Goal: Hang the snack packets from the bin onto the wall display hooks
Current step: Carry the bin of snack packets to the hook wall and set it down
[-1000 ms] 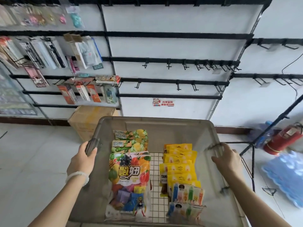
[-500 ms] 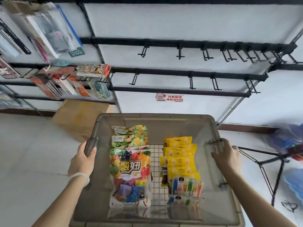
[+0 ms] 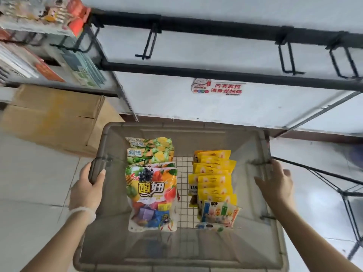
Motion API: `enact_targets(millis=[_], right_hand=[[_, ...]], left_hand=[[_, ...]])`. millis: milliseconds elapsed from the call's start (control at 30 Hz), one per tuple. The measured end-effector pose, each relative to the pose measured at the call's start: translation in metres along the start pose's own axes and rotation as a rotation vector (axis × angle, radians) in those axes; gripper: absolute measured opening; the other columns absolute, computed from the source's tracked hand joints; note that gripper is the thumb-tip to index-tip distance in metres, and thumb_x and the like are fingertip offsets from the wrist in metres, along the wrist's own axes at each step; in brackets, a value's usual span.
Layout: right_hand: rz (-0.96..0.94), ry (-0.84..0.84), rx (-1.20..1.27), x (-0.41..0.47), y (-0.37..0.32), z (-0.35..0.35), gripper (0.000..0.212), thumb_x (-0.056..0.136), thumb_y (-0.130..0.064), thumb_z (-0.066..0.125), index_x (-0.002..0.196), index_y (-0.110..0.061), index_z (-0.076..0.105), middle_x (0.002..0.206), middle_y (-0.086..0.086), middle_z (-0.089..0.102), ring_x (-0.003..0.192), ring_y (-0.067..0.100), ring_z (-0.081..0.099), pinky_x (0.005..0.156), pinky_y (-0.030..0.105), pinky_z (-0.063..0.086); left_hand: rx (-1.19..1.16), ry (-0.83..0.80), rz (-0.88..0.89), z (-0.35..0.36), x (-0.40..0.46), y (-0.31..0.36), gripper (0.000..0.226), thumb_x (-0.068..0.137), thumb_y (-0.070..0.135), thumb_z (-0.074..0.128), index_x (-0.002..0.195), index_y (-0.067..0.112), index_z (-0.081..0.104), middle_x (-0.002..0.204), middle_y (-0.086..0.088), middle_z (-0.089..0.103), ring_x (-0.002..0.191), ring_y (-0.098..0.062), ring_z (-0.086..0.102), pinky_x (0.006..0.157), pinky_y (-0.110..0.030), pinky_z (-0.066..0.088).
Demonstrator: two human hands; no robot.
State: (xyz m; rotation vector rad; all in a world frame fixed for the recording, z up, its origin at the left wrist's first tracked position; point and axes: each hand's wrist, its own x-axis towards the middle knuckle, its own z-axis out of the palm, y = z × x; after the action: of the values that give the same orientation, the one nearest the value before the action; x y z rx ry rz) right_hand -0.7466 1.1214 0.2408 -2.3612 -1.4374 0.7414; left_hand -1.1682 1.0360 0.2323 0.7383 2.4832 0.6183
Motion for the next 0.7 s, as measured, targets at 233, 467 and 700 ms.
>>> enact_targets(millis=[233, 467, 700], right_hand=[[0.05, 0.024, -0.001, 0.051, 0.024, 0.113, 0.058, 0.075, -0.009, 0.07, 0.128, -0.017, 0.048, 0.114, 0.022, 0.047, 0.098, 0.039, 0.052, 0.081, 0.04, 0.043], [0.04, 0.033, 0.011, 0.087, 0.051, 0.205, 0.064, 0.071, -0.001, 0.072, 0.13, -0.01, 0.048, 0.112, 0.027, 0.051, 0.101, 0.036, 0.048, 0.082, 0.031, 0.036], [0.092, 0.013, -0.05, 0.102, 0.074, 0.26, 0.063, 0.075, -0.01, 0.072, 0.132, -0.015, 0.044, 0.115, 0.023, 0.048, 0.1, 0.034, 0.047, 0.083, 0.034, 0.038]], left_hand=[[-0.021, -0.02, -0.056, 0.092, 0.08, -0.047, 0.04, 0.086, 0.05, 0.052, 0.124, 0.042, 0.041, 0.092, -0.007, 0.06, 0.068, -0.03, 0.058, 0.057, -0.037, 0.05], [0.023, -0.039, -0.027, 0.16, 0.138, -0.087, 0.041, 0.087, 0.045, 0.053, 0.125, 0.037, 0.041, 0.097, -0.007, 0.06, 0.073, -0.029, 0.055, 0.065, -0.035, 0.044], [0.063, -0.072, -0.012, 0.203, 0.171, -0.115, 0.045, 0.088, 0.041, 0.054, 0.13, 0.032, 0.04, 0.109, -0.013, 0.061, 0.086, -0.029, 0.053, 0.074, -0.035, 0.039]])
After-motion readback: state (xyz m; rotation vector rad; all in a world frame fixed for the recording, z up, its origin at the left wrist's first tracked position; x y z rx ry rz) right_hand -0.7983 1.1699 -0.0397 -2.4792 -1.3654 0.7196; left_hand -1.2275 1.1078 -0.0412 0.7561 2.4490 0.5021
